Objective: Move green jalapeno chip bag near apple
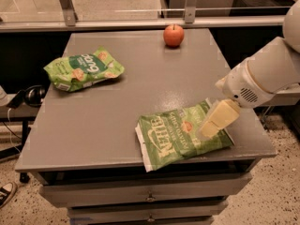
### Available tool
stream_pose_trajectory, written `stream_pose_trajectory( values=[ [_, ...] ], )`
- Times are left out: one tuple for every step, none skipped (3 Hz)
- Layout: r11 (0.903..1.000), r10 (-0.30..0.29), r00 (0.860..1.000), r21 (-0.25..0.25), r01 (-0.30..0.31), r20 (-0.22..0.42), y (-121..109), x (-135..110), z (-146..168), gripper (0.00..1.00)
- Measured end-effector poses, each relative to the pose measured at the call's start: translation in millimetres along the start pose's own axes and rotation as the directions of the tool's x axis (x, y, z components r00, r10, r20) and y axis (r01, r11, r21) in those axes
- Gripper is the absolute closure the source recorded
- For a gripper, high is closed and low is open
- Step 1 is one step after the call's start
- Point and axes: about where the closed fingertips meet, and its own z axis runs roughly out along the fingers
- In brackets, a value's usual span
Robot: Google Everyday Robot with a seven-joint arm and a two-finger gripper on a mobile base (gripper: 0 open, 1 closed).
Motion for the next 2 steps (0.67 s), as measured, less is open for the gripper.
stream_pose_trajectory(
  values=[
    [0.9999,0.005,0.999,-0.016,-0.004,0.038,13,-4,13,0.00],
    [0.9993,0.015,0.999,-0.035,-0.013,0.051,19,-3,29,0.00]
  ],
)
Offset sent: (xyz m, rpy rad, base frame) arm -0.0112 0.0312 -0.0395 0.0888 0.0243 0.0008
